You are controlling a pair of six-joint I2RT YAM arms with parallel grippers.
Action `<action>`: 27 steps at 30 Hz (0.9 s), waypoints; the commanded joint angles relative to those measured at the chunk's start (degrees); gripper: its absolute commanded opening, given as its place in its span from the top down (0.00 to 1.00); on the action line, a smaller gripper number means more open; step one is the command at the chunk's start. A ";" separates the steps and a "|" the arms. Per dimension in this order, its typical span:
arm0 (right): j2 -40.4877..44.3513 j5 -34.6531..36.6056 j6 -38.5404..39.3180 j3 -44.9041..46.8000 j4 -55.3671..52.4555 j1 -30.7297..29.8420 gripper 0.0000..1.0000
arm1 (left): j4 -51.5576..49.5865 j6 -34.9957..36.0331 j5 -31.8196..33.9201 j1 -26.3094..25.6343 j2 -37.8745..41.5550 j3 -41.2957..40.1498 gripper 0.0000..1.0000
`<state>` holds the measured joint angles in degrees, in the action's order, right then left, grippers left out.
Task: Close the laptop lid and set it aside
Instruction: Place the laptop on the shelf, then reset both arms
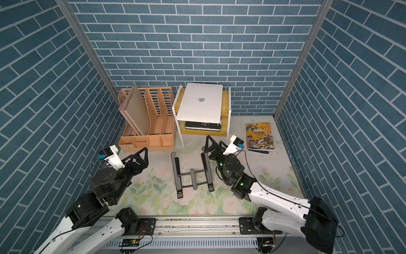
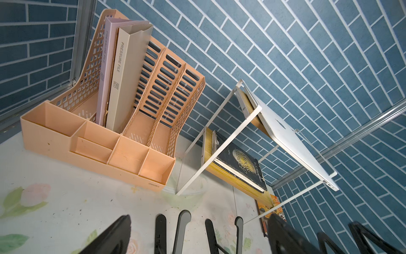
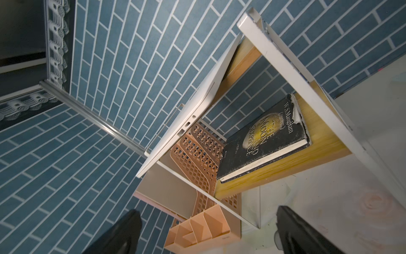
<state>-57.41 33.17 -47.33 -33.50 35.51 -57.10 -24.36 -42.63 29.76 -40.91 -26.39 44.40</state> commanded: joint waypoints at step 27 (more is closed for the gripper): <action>12.25 16.29 40.75 13.07 -4.51 25.99 0.01 | 37.63 22.36 23.05 15.59 -15.05 -24.82 0.00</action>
<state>-43.20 53.93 -9.39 -21.41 26.06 -34.68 5.96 -24.82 47.79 -26.87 -41.52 21.91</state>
